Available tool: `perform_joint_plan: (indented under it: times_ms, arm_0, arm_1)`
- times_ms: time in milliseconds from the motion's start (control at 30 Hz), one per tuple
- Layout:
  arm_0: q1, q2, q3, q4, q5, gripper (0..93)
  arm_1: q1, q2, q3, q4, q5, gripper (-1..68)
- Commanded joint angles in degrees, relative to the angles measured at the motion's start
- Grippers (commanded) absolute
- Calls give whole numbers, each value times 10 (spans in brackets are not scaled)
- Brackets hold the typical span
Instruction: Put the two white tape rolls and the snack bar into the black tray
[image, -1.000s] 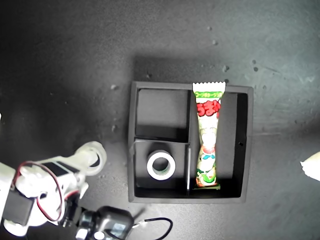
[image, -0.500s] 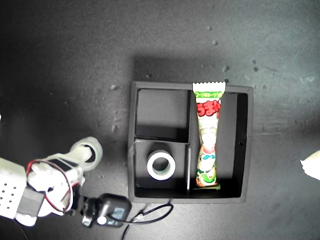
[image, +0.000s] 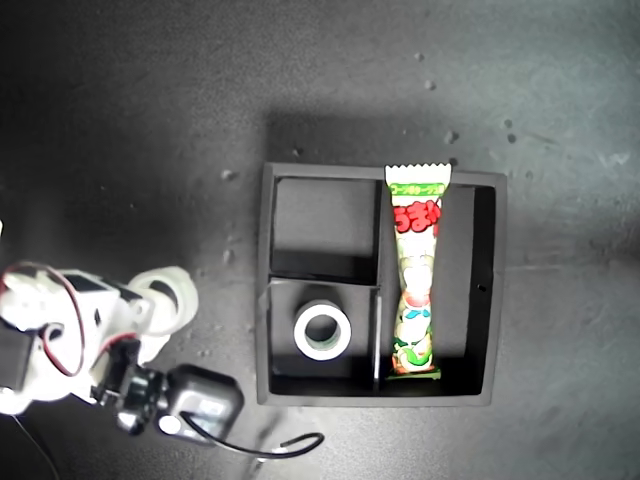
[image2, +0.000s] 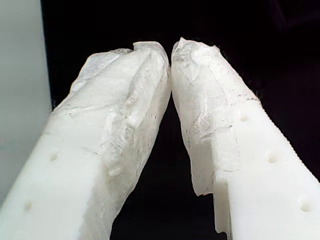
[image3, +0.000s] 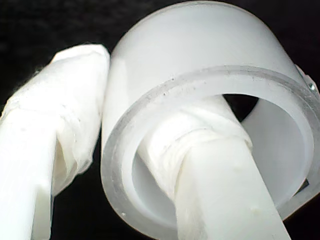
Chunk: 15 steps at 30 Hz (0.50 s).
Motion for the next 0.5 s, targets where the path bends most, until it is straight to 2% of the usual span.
perform_joint_plan:
  times_ms: [0, 100, 233, 467]
  arm_0:
    - [-42, 69, -98, 52, 99, 0]
    - [-76, 68, -164, 58, 175, 0]
    - [-105, -12, -256, 58, 238, 0]
    - [-131, -221, -396, 58, 315, 0]
  arm_1:
    - [20, 137, 217, -40, 56, -5]
    - [-1, 280, 441, -133, 95, -5]
    - [-39, 405, 688, -241, 121, -5]
    - [-127, 446, 1012, -508, 122, -5]
